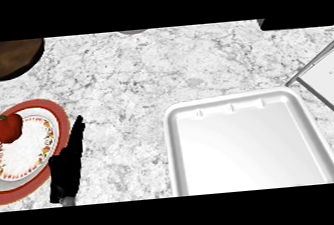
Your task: Pick the lemon from the tray and place it in the tiered basket
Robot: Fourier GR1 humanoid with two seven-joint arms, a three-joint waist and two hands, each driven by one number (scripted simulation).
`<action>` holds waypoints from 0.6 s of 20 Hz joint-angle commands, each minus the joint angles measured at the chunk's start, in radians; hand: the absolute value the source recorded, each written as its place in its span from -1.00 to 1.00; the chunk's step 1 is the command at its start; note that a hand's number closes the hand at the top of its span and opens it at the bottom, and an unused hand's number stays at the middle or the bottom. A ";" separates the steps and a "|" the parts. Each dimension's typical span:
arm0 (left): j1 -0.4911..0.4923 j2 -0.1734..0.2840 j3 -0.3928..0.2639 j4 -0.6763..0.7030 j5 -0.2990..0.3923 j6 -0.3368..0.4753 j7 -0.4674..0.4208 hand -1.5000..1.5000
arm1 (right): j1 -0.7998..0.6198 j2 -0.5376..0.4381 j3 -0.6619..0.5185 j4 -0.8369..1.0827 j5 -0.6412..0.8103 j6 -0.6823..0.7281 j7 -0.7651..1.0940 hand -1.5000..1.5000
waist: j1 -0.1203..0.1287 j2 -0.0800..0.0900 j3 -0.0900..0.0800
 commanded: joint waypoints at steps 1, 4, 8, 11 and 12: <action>0.056 -0.039 -0.034 0.039 -0.024 0.020 -0.016 0.00 | -0.036 0.111 -0.037 0.107 -0.048 -0.099 -0.115 -1.00 | 0.003 0.007 -0.003; 0.052 -0.001 0.015 0.048 0.017 -0.029 -0.030 0.00 | -0.085 0.114 -0.098 0.088 -0.112 -0.114 -0.109 -1.00 | -0.006 0.003 -0.004; 0.010 -0.042 0.015 0.076 0.002 0.005 -0.011 0.00 | -0.041 0.139 -0.184 0.007 -0.204 -0.122 -0.155 -1.00 | -0.026 0.000 -0.005; 0.035 -0.005 0.026 0.039 0.000 -0.016 -0.005 0.00 | -0.055 0.070 -0.249 0.054 -0.168 -0.199 -0.219 -1.00 | -0.017 0.003 -0.005; 0.013 0.007 0.042 0.036 0.006 -0.017 0.022 0.00 | -0.024 0.077 -0.271 -0.025 -0.163 -0.231 -0.204 -1.00 | -0.030 0.000 -0.005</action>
